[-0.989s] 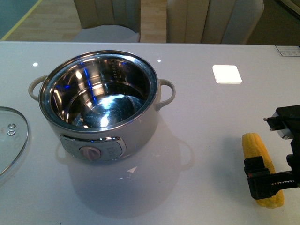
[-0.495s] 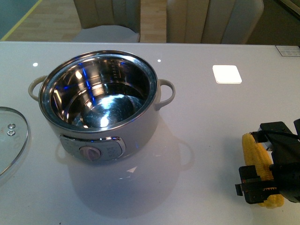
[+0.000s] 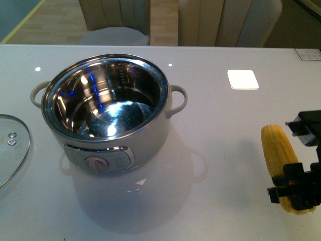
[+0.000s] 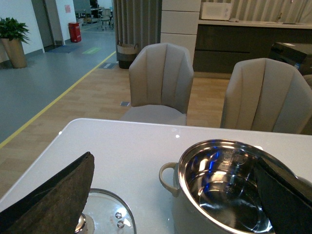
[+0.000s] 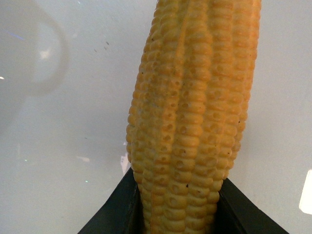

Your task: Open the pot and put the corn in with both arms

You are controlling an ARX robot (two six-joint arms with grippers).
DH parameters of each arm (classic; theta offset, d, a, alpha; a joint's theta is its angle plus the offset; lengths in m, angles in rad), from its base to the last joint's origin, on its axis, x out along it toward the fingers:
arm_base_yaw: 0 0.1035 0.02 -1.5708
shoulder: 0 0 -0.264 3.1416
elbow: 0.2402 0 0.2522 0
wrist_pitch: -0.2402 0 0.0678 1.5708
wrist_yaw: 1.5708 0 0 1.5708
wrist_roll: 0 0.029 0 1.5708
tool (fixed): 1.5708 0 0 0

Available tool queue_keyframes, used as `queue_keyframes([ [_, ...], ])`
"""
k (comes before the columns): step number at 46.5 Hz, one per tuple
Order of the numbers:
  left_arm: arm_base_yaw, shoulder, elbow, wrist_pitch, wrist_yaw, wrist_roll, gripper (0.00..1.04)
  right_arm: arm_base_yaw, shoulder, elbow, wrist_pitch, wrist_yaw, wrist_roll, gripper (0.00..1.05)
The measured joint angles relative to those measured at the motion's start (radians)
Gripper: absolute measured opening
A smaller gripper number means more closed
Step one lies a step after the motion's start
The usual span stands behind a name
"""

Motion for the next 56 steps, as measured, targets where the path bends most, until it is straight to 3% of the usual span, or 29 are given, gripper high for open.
queue_keyframes([
  [11,0.0,0.0,0.0,0.0,0.0,0.0,0.98,0.034,-0.224,0.031,-0.14,-0.057,0.038,0.23],
  [21,0.0,0.0,0.0,0.0,0.0,0.0,0.98,0.136,-0.359,0.185,-0.255,-0.086,0.158,0.23],
  [29,0.0,0.0,0.0,0.0,0.0,0.0,0.98,0.237,-0.323,0.322,-0.276,-0.081,0.237,0.23],
  [56,0.0,0.0,0.0,0.0,0.0,0.0,0.98,0.357,-0.092,0.651,-0.358,-0.055,0.34,0.23],
])
